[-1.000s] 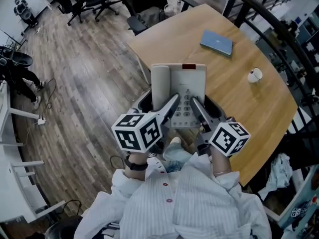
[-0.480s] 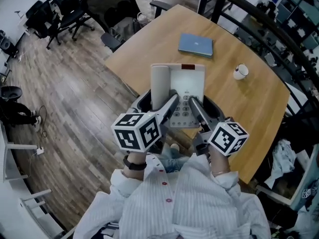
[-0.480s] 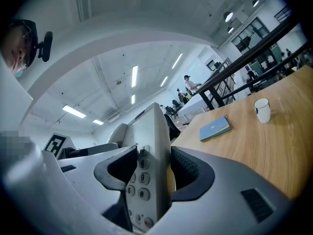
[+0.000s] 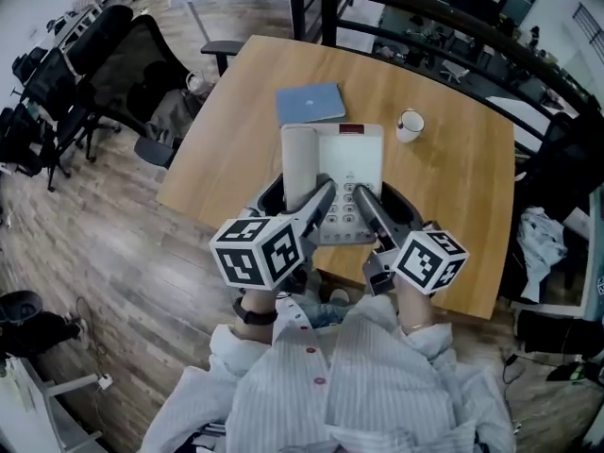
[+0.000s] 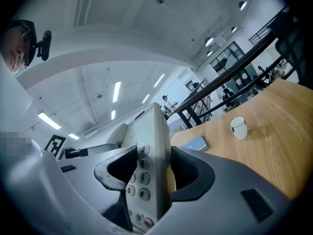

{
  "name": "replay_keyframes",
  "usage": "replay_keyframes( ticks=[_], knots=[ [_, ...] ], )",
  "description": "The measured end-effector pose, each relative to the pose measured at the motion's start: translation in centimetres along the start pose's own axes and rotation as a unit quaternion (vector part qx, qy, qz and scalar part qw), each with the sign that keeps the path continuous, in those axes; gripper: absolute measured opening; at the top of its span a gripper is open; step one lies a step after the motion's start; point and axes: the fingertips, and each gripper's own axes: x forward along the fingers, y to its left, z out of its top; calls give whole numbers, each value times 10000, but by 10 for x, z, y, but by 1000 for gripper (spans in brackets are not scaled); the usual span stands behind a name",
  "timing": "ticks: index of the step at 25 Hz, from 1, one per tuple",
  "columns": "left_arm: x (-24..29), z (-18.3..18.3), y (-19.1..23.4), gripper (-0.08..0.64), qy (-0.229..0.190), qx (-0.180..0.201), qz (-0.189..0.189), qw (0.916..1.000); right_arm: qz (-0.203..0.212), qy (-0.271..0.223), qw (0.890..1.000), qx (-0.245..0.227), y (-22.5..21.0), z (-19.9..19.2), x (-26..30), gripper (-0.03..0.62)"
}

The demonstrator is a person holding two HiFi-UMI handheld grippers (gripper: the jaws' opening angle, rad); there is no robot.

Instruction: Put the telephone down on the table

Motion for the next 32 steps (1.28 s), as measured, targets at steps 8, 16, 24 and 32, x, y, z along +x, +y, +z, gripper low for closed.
replay_keyframes(
  ticks=[8,16,24,32],
  knots=[
    [62,11,-11,375,498,280,-867,9946,-854,-581,9946,130,-36,26,1,232],
    [93,6,-29,376,920,502,-1476,9835,-1469,-974,9838,317,-59,34,-13,232],
    [105,-3,-24,375,1255,556,-1679,9762,-1781,-1059,9770,510,-68,24,-12,232],
    [113,-13,-23,375,1383,474,-1606,9761,-1822,-936,9768,626,-80,16,-13,232]
  ],
)
